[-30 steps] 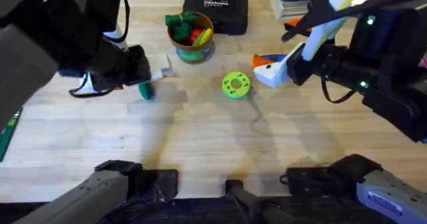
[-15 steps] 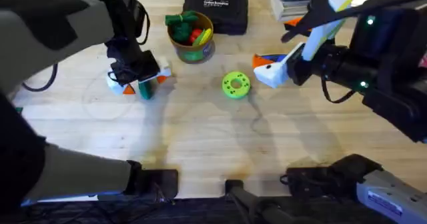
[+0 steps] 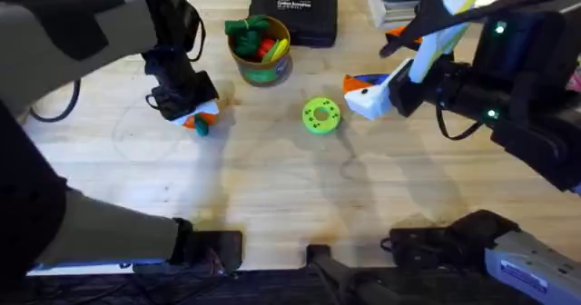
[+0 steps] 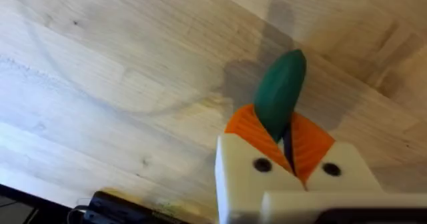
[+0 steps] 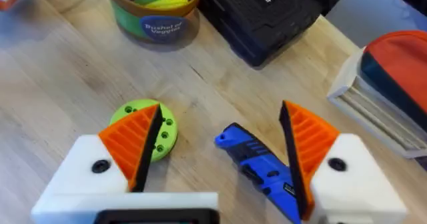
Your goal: Pick up the gripper from the table and insert it into the empty holder that is missing its gripper. Then pick up a screw, insert it into the mounting hole, and use the screwdriver to tighten it. Finally, clean up the table by picking up the vegetable and placing it into the bucket.
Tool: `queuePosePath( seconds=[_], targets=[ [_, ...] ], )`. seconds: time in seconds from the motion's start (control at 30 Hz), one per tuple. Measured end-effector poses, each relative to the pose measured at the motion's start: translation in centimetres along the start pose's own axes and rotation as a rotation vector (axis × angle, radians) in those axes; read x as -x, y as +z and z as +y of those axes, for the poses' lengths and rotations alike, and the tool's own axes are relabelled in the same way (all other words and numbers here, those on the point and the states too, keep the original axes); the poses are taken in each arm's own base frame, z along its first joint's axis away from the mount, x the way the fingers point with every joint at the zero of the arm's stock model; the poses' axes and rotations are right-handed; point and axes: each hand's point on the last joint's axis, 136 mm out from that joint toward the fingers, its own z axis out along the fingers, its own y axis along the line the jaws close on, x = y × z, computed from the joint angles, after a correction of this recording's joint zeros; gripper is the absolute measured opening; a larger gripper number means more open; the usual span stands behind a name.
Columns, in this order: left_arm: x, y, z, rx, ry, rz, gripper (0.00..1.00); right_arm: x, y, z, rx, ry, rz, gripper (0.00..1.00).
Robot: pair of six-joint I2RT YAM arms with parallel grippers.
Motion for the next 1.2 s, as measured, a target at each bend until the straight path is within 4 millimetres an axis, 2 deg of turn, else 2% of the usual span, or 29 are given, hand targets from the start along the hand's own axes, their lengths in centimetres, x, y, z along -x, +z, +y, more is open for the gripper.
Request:
queuePosePath(
  seconds=[0.1, 0.23, 0.37, 0.47, 0.57, 0.63, 0.7, 0.8, 0.83, 0.9, 1.03, 1.07, 1.2],
  targets=[
    [0.0, -1.6, -0.3, -0.009, 0.001, 0.024, 0.019, -0.1, 0.1, 0.0, 0.002, 0.001, 0.005, 0.993],
    [1.1, -5.8, -1.5, -0.065, -0.001, 0.017, 0.019, 0.1, 0.1, -0.1, -0.002, -0.001, -0.005, 0.993],
    [2.8, -10.0, -4.4, -0.191, 0.023, -0.052, 0.019, 0.4, 0.1, -0.2, -0.006, -0.003, -0.016, 0.994],
    [3.5, -12.3, -8.0, -0.312, 0.105, -0.117, 0.019, 0.4, 0.1, -0.2, -0.007, -0.003, -0.018, 0.994],
    [3.4, -13.9, -12.2, -0.433, 0.268, -0.193, 0.019, 0.4, 0.1, -0.2, -0.007, -0.003, -0.018, 0.994],
    [2.8, -14.5, -14.1, -0.467, 0.377, -0.233, 0.019, 0.5, 0.1, -0.2, -0.007, -0.003, -0.018, 0.994],
    [2.4, -15.0, -15.6, -0.482, 0.466, -0.277, 0.018, 0.4, 0.1, -0.2, -0.007, -0.003, -0.018, 0.994],
    [2.7, -14.9, -16.6, -0.468, 0.533, -0.328, 0.035, 0.5, 0.1, -0.2, -0.007, -0.003, -0.018, 0.994],
    [2.9, -14.7, -16.8, -0.46, 0.543, -0.335, 0.092, 0.4, 0.1, -0.2, -0.007, -0.003, -0.018, 0.994],
    [3.4, -14.0, -16.7, -0.437, 0.55, -0.335, 0.32, 0.5, 0.1, -0.2, -0.007, -0.003, -0.018, 0.994],
    [3.8, -12.8, -16.6, -0.406, 0.551, -0.32, 0.931, 0.5, 0.1, -0.2, -0.007, -0.003, -0.018, 0.994],
    [3.8, -12.7, -16.6, -0.402, 0.553, -0.321, 0.973, 0.5, 0.1, -0.2, -0.007, -0.003, -0.018, 0.994],
    [3.8, -12.6, -16.4, -0.392, 0.555, -0.317, 0.985, -0.3, 0.1, 0.0, 0.0, 0.002, 0.011, 0.993]
  ],
)
